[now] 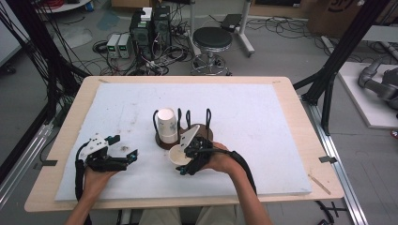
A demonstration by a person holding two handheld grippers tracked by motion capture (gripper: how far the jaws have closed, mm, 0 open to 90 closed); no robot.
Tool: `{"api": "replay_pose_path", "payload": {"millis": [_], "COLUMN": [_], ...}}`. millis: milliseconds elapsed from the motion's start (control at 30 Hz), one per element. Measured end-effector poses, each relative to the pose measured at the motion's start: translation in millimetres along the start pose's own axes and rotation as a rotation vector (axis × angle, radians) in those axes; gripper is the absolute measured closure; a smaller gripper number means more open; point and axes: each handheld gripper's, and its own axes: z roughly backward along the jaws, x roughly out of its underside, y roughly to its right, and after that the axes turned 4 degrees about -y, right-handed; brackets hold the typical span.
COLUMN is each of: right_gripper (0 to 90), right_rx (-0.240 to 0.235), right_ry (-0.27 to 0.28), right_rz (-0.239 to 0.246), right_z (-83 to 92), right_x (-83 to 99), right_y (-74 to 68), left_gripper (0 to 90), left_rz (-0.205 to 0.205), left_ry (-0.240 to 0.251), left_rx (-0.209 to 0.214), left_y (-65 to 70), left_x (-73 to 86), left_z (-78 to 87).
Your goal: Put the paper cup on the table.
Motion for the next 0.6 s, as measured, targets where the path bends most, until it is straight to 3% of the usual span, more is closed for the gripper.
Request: {"api": "replay_pose_path", "payload": {"millis": [167, 600], "right_gripper": [29.9, 28.1], "right_rx": [0.006, 0.007], "right_ry": [-0.018, 0.003], "right_rz": [0.014, 0.008], "right_z": [-6.1, -8.4], "right_x": [-1.4, -0.2], "right_y": [-1.8, -1.4], "left_gripper": [1.7, 1.7], "left_rz": [0.000, 0.000], "left_ry": [-0.002, -0.003], "left_rx": [0.003, 0.002], "left_y": [0.1, 0.2], "left_x": [0.0, 0.0], "left_z": [0.1, 0.1]}}
